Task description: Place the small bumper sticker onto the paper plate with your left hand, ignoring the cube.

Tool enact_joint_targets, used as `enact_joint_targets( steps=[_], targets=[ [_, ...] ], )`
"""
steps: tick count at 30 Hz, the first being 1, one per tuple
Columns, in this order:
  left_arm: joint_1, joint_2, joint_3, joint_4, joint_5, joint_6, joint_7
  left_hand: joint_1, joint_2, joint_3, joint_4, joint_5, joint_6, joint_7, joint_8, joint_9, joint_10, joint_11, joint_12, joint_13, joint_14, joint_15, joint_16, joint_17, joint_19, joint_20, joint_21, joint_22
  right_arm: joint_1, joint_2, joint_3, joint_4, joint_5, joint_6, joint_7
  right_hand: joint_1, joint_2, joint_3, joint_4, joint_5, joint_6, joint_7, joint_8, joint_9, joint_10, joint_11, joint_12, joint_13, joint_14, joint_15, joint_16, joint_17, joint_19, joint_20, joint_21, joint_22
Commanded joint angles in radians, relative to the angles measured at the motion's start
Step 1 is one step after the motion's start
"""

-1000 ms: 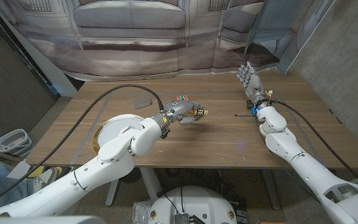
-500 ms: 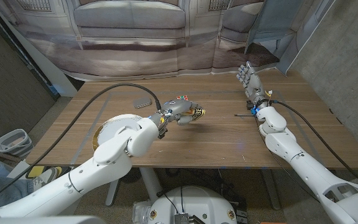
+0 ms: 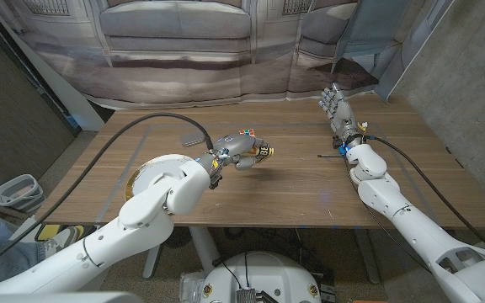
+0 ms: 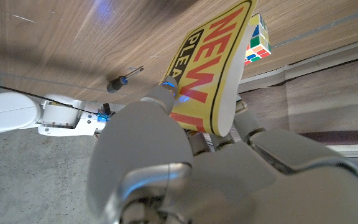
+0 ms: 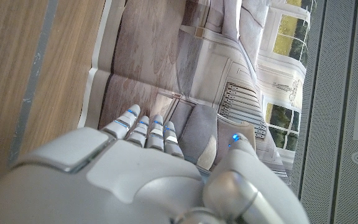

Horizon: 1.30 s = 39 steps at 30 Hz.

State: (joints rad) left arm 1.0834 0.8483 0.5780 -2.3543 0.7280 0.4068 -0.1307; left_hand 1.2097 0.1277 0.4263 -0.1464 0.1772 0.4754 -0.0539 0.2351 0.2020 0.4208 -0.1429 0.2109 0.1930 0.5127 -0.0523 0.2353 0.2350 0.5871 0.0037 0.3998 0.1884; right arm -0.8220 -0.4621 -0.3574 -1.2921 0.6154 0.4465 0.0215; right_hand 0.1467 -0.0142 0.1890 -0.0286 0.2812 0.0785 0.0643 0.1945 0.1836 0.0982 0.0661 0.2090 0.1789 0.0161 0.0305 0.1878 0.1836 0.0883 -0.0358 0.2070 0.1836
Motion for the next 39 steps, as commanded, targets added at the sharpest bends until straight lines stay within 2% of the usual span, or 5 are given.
enact_joint_targets(
  steps=[1, 15, 30, 39],
  targets=[
    [0.042, 0.014, -0.023, -0.034, 0.013, 0.028, 0.022, -0.003, -0.007, 0.001, 0.009, -0.001, 0.008, 0.004, -0.001, 0.003, 0.007, -0.002, -0.003, 0.006, 0.011, -0.059, -0.002, 0.002, 0.006, 0.006, 0.005, 0.003, -0.006, -0.008, -0.001, -0.020, -0.004, -0.006, -0.001, 0.001, 0.011, 0.001, -0.002, -0.002, 0.002, -0.003, -0.001, 0.002, 0.006, 0.001, -0.003, 0.003, 0.005, 0.007, 0.000, 0.003, 0.012, -0.011, -0.002, 0.003],
    [0.103, 0.035, -0.058, -0.092, 0.039, 0.076, 0.041, -0.002, -0.007, 0.002, 0.008, -0.001, 0.011, 0.002, -0.002, 0.003, 0.010, -0.001, -0.003, 0.006, 0.012, -0.059, -0.004, 0.003, 0.004, 0.007, 0.006, 0.003, -0.019, -0.022, 0.004, -0.045, -0.003, -0.005, 0.003, 0.001, 0.012, 0.000, -0.003, -0.003, 0.002, -0.003, -0.001, 0.002, 0.007, 0.001, -0.003, 0.003, 0.006, 0.006, 0.001, 0.003, 0.012, -0.011, -0.002, 0.003],
    [0.132, 0.037, -0.073, -0.120, 0.060, 0.106, 0.054, -0.001, -0.007, 0.003, 0.007, -0.001, 0.012, 0.004, -0.004, 0.004, 0.013, 0.001, -0.004, 0.006, 0.014, -0.060, -0.006, 0.005, 0.003, 0.006, 0.007, 0.003, -0.026, -0.030, 0.008, -0.052, 0.003, -0.007, 0.010, 0.001, 0.013, -0.001, -0.004, -0.004, 0.002, -0.003, 0.000, 0.002, 0.009, 0.001, -0.002, 0.003, 0.007, 0.006, 0.001, 0.003, 0.013, -0.011, -0.002, 0.003],
    [0.172, 0.049, -0.097, -0.145, 0.067, 0.131, 0.072, -0.001, -0.007, 0.003, 0.007, -0.001, 0.013, 0.003, -0.005, 0.004, 0.013, -0.002, -0.005, 0.006, 0.015, -0.060, -0.007, 0.006, 0.003, 0.006, 0.008, 0.003, -0.025, -0.030, 0.008, -0.055, 0.008, -0.015, 0.011, 0.001, 0.013, -0.002, -0.004, -0.004, 0.002, -0.003, -0.001, 0.002, 0.012, 0.002, -0.001, 0.003, 0.008, 0.007, 0.001, 0.003, 0.014, -0.012, -0.002, 0.003]
  ],
)
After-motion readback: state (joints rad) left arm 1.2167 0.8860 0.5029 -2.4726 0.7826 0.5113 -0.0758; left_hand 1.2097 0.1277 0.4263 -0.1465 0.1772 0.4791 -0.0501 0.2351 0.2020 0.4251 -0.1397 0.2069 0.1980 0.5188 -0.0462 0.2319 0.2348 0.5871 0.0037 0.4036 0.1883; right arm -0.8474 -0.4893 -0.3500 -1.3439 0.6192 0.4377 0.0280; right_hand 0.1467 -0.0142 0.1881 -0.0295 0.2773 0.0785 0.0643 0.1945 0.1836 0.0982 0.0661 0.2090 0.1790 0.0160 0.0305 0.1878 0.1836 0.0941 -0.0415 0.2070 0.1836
